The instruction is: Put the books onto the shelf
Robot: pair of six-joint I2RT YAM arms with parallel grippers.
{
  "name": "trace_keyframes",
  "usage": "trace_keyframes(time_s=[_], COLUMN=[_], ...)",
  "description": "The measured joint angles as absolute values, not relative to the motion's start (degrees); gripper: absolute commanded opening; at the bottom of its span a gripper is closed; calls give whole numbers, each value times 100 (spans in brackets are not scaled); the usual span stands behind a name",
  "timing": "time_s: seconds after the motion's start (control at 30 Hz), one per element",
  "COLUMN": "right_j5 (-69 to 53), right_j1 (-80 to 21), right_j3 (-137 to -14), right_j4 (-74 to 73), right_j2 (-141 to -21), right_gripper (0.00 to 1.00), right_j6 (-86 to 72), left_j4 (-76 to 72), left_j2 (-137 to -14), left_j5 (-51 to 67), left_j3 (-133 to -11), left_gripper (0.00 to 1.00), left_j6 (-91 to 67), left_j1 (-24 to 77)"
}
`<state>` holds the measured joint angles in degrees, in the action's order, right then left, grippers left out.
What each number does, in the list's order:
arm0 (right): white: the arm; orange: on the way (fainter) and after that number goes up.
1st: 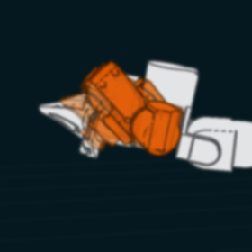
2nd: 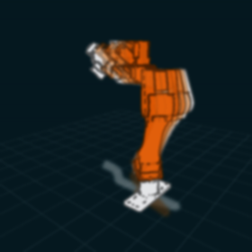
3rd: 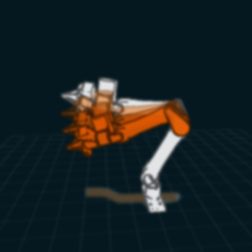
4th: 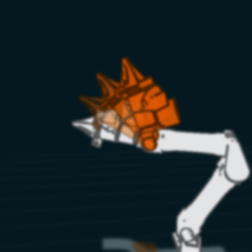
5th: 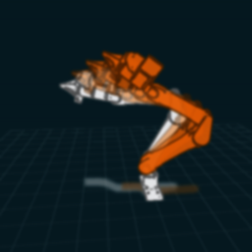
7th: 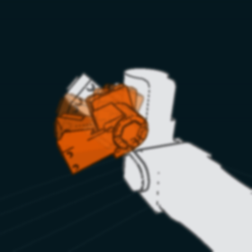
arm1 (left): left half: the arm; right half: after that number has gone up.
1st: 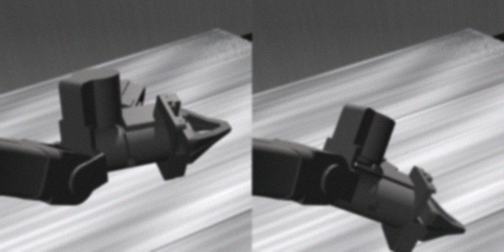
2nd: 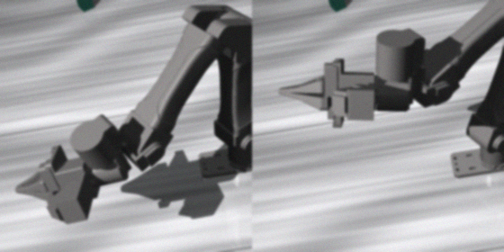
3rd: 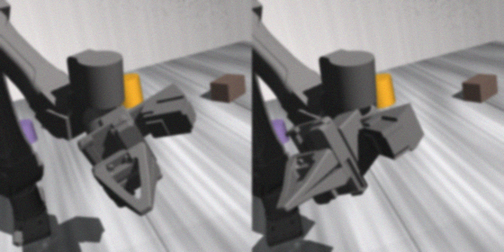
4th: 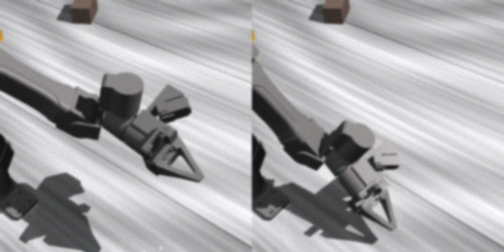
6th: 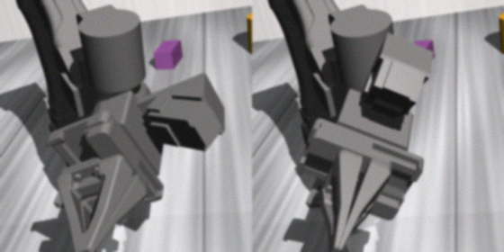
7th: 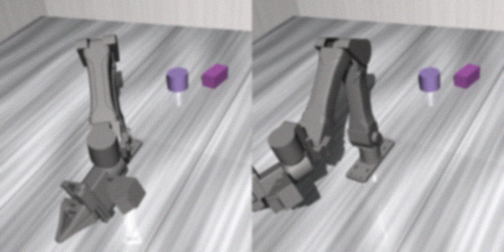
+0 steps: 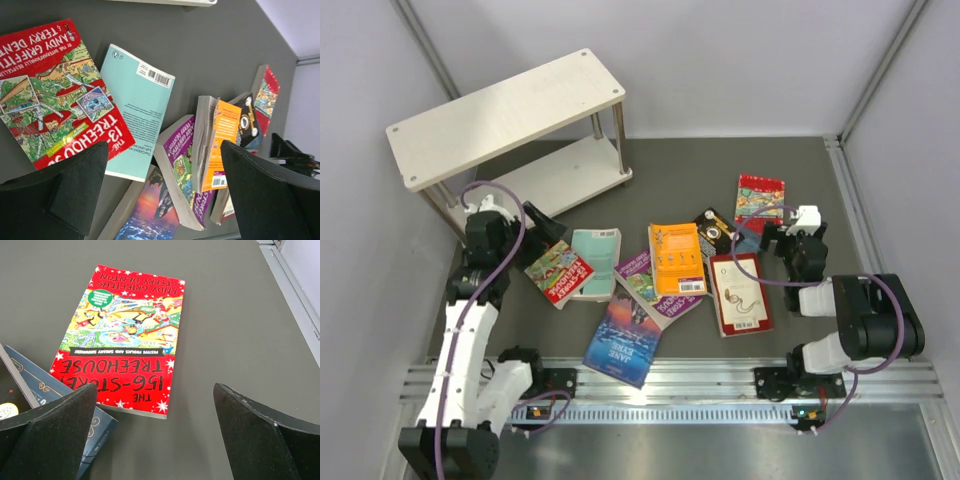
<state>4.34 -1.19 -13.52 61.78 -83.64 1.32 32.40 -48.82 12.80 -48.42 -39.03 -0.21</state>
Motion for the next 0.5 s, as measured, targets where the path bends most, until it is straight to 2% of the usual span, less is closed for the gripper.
trace_keyframes(time_s=[0.07, 0.27, 0.5], right_j5=[434, 432, 432], right_j1=[-119, -119, -119], right_j3=[-1352, -1352, -1352], right_j4=[6178, 6178, 6178], right_j2=[-8364, -8364, -8364], right_gripper=[100, 100, 100], right_j6=[132, 132, 132], left_j4=[3280, 3076, 4141], left_j2=[-4674, -4386, -4543], left_j5=[1245, 2296, 1951], left_j3=[-4816, -4066, -4147], left_gripper=[99, 99, 99], left_j6=[-4211, -5030, -5068], left_j1=[-21, -12, -10])
